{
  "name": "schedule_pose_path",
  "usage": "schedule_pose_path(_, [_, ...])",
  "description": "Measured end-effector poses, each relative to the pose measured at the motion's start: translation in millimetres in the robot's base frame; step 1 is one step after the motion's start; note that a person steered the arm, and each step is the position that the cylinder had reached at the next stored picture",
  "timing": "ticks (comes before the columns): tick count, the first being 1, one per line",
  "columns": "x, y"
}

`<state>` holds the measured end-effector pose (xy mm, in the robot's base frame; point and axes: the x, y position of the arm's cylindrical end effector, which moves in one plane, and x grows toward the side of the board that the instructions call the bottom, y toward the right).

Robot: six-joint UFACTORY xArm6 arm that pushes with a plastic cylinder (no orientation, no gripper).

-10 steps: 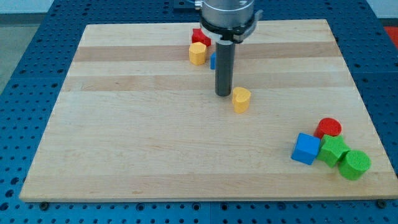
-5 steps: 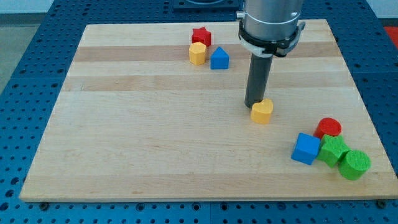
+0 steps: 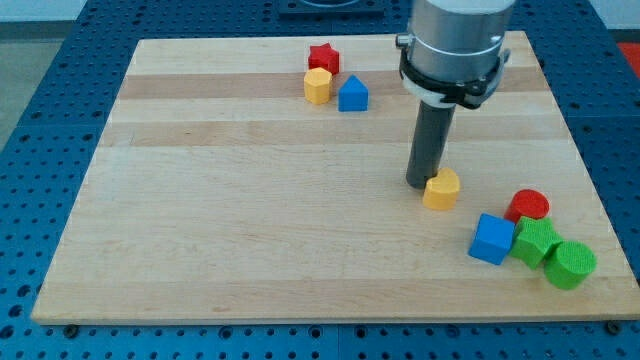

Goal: Move the yellow heart close to the blue cube

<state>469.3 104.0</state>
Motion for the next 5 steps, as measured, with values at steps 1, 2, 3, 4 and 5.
schedule_pose_path(1, [4.1, 7.0])
schedule_pose_path(2, [4.8, 12.2])
schedule_pose_path(3, [4.8, 23.2])
schedule_pose_path(4, [7.0, 32.1])
schedule_pose_path(5, [14.7, 33.9])
